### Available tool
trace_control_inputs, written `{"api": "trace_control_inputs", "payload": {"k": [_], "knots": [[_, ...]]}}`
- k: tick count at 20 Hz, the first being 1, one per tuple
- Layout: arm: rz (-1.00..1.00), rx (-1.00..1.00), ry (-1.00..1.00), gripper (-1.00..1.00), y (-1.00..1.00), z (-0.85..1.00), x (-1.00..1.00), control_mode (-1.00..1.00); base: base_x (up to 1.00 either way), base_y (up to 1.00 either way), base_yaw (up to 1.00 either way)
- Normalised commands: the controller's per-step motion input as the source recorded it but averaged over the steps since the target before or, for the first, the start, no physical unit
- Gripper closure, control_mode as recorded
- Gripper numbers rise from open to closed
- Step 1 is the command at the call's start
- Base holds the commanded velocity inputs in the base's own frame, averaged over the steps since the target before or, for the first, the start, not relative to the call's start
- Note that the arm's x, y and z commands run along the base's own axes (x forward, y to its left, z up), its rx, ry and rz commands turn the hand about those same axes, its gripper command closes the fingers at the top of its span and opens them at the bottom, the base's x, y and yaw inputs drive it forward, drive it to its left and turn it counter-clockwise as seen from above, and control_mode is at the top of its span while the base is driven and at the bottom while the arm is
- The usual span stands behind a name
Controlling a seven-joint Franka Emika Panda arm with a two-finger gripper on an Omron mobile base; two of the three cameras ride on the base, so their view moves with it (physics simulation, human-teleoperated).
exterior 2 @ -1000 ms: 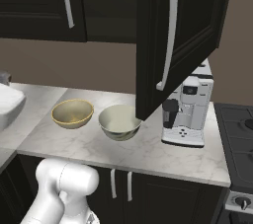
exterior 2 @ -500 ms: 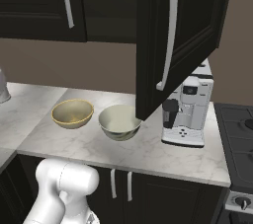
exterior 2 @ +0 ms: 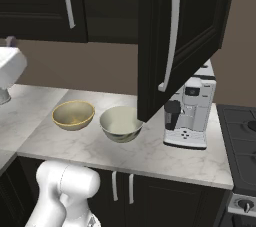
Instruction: Open the cabinet. Pick the bowls from the counter and place them in the cabinet. Then close the cabinet.
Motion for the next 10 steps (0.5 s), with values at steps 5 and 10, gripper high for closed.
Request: {"api": "trace_control_inputs", "payload": {"k": [5, 10], "knots": [[-0.03, -0.01, 0.0, -1.0, 0.0, -0.02, 0.79, -1.0, 0.0, 0.0, 0.0], [0.0, 0.0, 0.0, -1.0, 0.0, -0.09, 0.59, -1.0, 0.0, 0.0, 0.0]]}}
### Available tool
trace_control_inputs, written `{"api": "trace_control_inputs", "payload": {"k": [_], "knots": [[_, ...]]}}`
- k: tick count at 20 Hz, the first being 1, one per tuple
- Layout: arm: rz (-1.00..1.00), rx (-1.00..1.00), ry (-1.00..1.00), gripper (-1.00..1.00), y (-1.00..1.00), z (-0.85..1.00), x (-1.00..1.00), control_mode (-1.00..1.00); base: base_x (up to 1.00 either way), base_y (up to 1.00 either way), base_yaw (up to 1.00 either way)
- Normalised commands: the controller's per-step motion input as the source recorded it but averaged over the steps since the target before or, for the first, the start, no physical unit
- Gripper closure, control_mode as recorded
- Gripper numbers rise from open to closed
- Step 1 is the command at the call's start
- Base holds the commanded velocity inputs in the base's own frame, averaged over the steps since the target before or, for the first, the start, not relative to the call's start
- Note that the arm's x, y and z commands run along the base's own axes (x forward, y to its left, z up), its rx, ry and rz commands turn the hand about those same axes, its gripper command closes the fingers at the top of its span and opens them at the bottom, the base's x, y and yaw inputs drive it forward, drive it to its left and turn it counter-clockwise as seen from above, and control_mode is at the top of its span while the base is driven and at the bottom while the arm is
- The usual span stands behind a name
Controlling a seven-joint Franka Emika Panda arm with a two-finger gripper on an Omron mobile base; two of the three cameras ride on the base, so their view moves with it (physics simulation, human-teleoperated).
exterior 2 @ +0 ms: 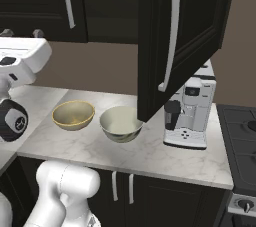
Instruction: Open the cabinet. Pick the bowls from the counter and place them in the cabinet. Then close the cabinet.
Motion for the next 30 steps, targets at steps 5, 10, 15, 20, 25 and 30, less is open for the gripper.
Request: {"api": "trace_control_inputs", "payload": {"k": [5, 10, 15, 20, 25, 30], "knots": [[0.0, -0.01, 0.0, -1.0, 0.01, -0.14, 0.58, -1.0, 0.0, 0.0, 0.0], [0.0, 0.0, 0.0, -1.0, 0.08, -0.24, 0.58, -1.0, 0.0, 0.0, 0.0], [0.0, 0.0, -0.01, -1.0, 0.24, -0.05, 0.53, -1.0, 0.0, 0.0, 0.0], [0.0, 0.0, 0.0, -1.0, 0.12, 0.0, 0.58, -1.0, 0.0, 0.0, 0.0], [0.0, 0.0, 0.0, -1.0, 0.0, 0.0, 0.62, -1.0, 0.0, 0.0, 0.0], [0.0, 0.0, 0.0, -1.0, 0.09, -0.03, 0.64, -1.0, 0.0, 0.0, 0.0]]}}
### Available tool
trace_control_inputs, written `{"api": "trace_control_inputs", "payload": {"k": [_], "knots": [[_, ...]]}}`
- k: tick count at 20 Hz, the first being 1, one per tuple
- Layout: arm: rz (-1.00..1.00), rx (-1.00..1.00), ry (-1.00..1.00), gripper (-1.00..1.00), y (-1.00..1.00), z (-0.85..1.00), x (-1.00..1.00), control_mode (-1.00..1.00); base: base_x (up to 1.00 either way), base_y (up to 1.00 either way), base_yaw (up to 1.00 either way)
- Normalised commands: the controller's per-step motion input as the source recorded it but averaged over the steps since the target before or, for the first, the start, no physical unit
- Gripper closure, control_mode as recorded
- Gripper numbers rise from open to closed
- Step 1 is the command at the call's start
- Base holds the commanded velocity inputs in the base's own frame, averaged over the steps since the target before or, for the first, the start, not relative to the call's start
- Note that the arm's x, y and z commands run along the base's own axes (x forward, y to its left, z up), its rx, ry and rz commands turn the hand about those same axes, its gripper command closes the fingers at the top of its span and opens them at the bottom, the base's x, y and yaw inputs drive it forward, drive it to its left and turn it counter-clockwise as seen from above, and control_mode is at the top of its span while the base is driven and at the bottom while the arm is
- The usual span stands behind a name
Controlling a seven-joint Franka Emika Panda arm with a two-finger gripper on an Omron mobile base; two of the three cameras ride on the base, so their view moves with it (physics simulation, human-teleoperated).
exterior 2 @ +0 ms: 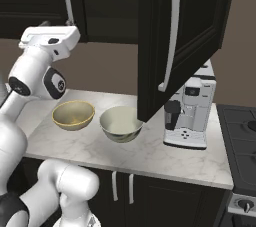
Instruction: Open the cabinet. Pick the bowls from the counter and place them in the cabinet. Then close the cabinet.
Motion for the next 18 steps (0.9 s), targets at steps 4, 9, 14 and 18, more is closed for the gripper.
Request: {"api": "trace_control_inputs", "payload": {"k": [4, 9, 14, 18], "knots": [[0.0, 0.0, 0.0, -1.0, 0.04, -0.03, 0.62, -1.0, 0.0, 0.0, 0.0], [0.0, 0.0, 0.0, -1.0, 0.01, -0.1, 0.61, -1.0, 0.0, 0.0, 0.0], [0.0, 0.0, 0.0, -1.0, 0.0, -0.11, 0.61, -1.0, 0.0, 0.0, 0.0], [0.0, 0.0, 0.0, -1.0, 0.04, -0.19, 0.74, -1.0, 0.0, 0.0, 0.0]]}}
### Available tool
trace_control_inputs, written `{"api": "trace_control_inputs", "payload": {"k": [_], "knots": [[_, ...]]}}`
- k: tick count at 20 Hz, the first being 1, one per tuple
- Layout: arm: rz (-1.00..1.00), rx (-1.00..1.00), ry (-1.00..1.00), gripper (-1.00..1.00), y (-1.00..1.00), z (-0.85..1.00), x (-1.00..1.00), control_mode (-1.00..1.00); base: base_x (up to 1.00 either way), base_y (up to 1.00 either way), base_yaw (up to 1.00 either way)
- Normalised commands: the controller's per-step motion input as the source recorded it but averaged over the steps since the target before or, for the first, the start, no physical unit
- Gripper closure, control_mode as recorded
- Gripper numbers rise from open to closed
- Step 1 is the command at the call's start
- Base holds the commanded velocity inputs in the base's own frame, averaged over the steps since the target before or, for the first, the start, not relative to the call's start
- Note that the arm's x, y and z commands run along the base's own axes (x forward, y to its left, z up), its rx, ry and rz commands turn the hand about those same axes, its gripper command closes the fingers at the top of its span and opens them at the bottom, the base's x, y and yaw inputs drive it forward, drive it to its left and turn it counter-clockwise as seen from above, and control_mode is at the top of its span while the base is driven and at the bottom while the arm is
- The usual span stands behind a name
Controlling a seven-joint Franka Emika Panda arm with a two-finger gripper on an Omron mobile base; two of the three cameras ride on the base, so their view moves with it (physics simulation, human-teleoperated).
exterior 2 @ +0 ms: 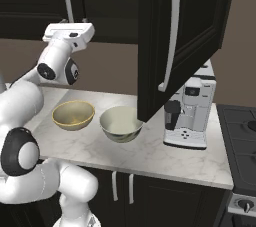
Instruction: Open the cabinet. Pick the bowls from the counter and place them in the cabinet. Then close the cabinet.
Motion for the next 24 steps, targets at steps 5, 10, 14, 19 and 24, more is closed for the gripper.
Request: {"api": "trace_control_inputs", "payload": {"k": [5, 10, 14, 19, 24], "knots": [[0.0, 0.0, 0.0, -1.0, 0.02, -0.24, 0.77, -1.0, 0.0, 0.0, 0.0], [0.0, 0.0, 0.0, -1.0, 0.01, -0.22, 0.8, -1.0, 0.0, 0.0, 0.0], [0.0, 0.0, 0.0, -1.0, 0.0, -0.17, 0.82, -1.0, 0.0, 0.0, 0.0], [0.0, 0.0, 0.0, 1.0, 0.0, -0.12, 0.82, -1.0, 0.0, 0.0, 0.0], [0.0, 0.0, 0.0, 1.0, 0.0, -0.12, 0.7, -1.0, 0.0, 0.0, 0.0]]}}
